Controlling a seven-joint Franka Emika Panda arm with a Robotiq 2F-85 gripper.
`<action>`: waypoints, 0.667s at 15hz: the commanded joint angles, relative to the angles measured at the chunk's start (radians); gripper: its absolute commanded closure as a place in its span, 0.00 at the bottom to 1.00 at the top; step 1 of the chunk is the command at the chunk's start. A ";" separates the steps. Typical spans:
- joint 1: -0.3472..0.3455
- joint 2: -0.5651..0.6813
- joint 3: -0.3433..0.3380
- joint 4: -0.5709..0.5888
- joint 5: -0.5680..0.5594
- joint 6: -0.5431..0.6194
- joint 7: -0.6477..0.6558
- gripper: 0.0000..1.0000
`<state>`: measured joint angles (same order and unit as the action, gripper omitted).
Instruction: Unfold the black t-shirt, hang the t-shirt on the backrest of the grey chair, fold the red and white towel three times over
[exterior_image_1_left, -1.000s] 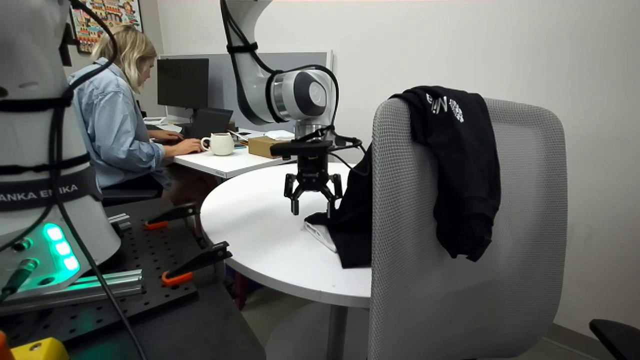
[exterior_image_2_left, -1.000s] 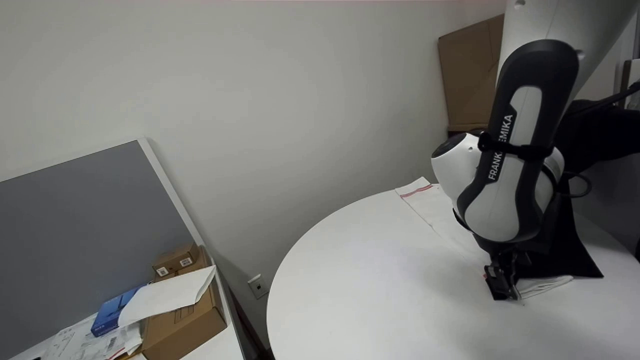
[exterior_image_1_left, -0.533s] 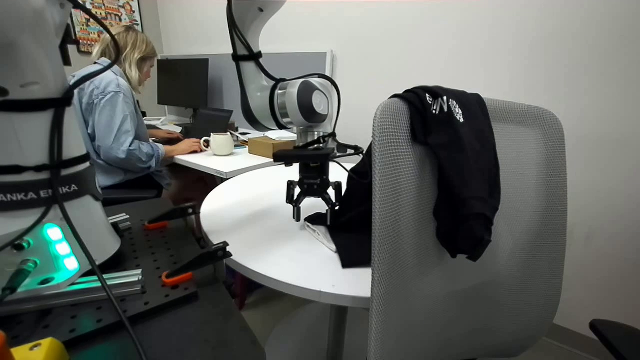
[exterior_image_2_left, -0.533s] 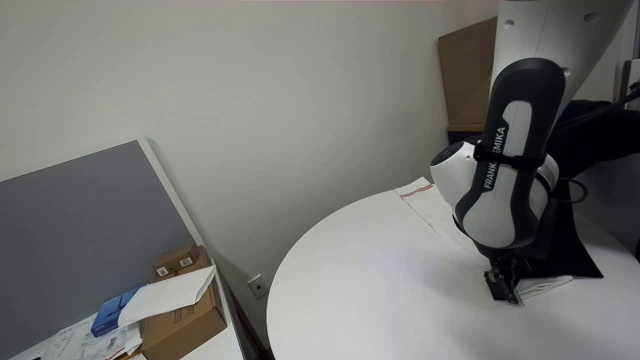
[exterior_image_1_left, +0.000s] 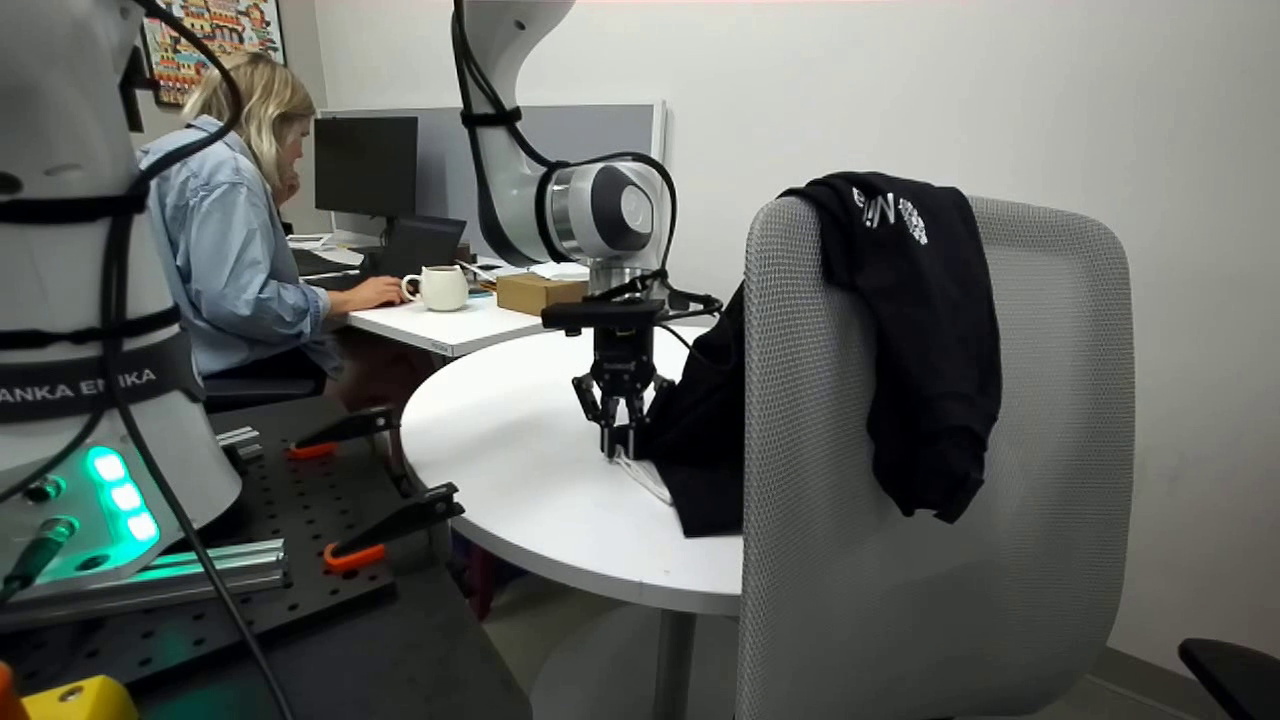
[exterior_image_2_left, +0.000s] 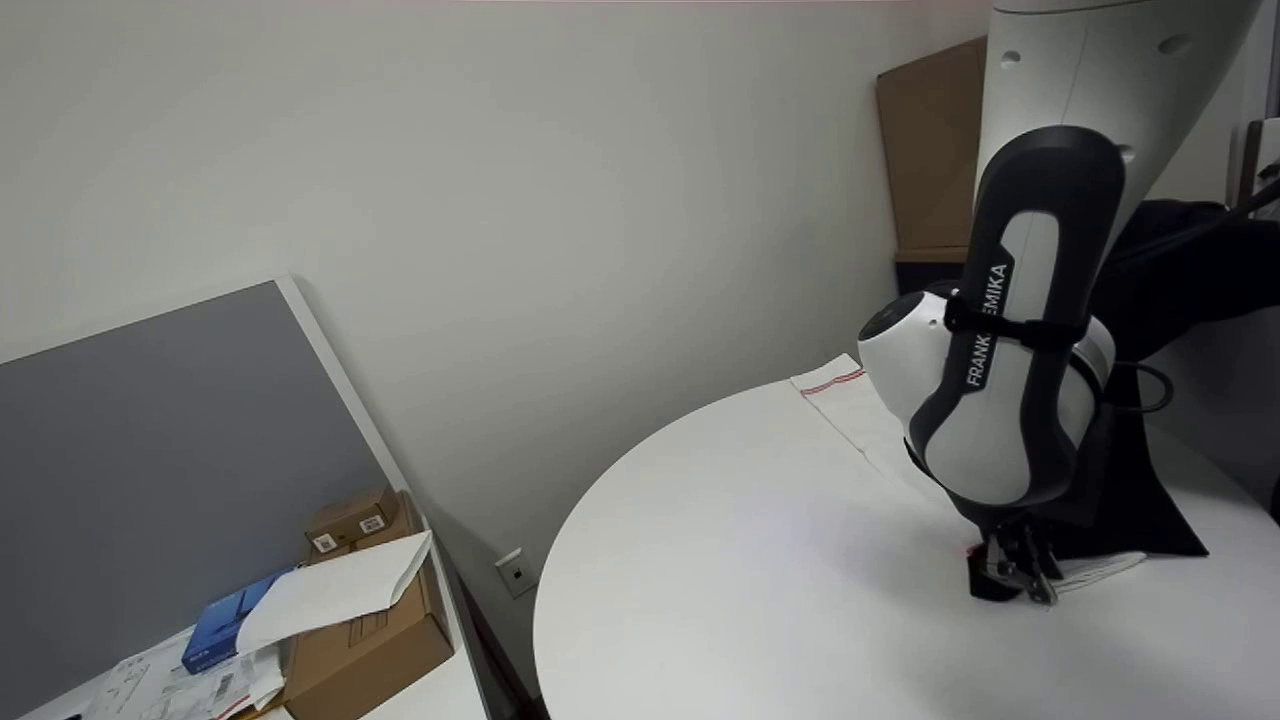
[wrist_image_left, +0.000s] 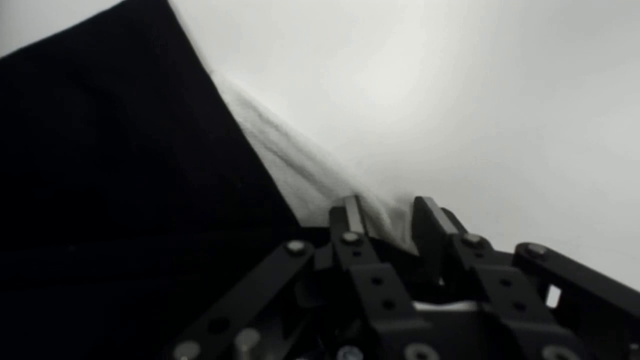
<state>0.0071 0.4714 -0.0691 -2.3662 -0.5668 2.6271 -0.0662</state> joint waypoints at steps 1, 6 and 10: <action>0.021 0.001 -0.018 -0.006 0.011 0.024 0.003 0.98; 0.021 -0.004 -0.020 -0.005 0.019 0.016 0.004 0.70; 0.010 -0.013 -0.020 -0.006 0.035 -0.002 -0.014 0.41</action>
<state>0.0086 0.4707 -0.0739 -2.3660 -0.5557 2.6271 -0.0643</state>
